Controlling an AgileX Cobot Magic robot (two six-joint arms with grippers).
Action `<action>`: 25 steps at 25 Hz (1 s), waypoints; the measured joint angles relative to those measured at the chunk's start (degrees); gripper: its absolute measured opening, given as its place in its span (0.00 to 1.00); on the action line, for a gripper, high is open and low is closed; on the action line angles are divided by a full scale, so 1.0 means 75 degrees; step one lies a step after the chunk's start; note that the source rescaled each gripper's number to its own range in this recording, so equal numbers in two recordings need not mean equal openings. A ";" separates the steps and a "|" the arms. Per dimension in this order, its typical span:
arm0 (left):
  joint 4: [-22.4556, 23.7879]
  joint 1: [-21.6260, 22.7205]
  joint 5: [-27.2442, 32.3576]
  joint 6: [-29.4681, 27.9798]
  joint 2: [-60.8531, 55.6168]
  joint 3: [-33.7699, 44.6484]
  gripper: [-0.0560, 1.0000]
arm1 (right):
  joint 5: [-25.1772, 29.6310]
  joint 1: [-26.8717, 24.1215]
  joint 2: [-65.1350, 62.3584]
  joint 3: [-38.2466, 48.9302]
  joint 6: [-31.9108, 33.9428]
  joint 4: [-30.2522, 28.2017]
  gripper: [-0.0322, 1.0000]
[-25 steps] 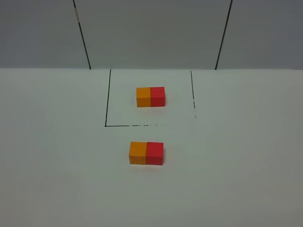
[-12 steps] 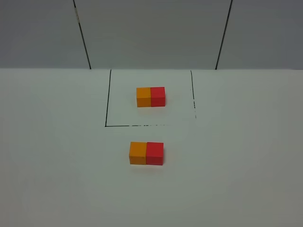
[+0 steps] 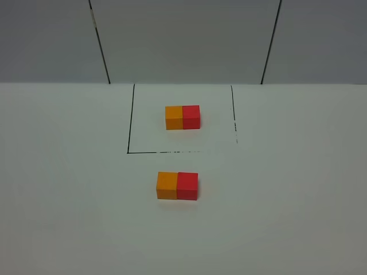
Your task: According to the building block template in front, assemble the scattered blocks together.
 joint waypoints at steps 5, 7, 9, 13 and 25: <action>0.0009 0.0000 -0.0007 -0.0029 0.0000 0.0000 0.62 | 0.0000 -0.0072 0.0000 0.0000 0.0240 -0.0203 0.87; 0.0009 0.0000 -0.0007 -0.0029 0.0000 0.0000 0.62 | 0.0000 -0.0072 0.0000 0.0000 0.0369 -0.0289 0.87; 0.0009 0.0000 -0.0007 -0.0029 0.0000 0.0000 0.62 | 0.0000 -0.0072 0.0000 0.0000 0.0452 -0.0368 0.87; 0.0012 0.0000 -0.0007 -0.0033 0.0000 0.0000 0.62 | 0.0000 -0.0072 0.0000 0.0000 0.0504 -0.0383 0.85; 0.0018 0.0000 -0.0007 -0.0040 0.0000 0.0000 0.62 | 0.0000 -0.0072 0.0000 0.0000 0.0510 -0.0392 0.85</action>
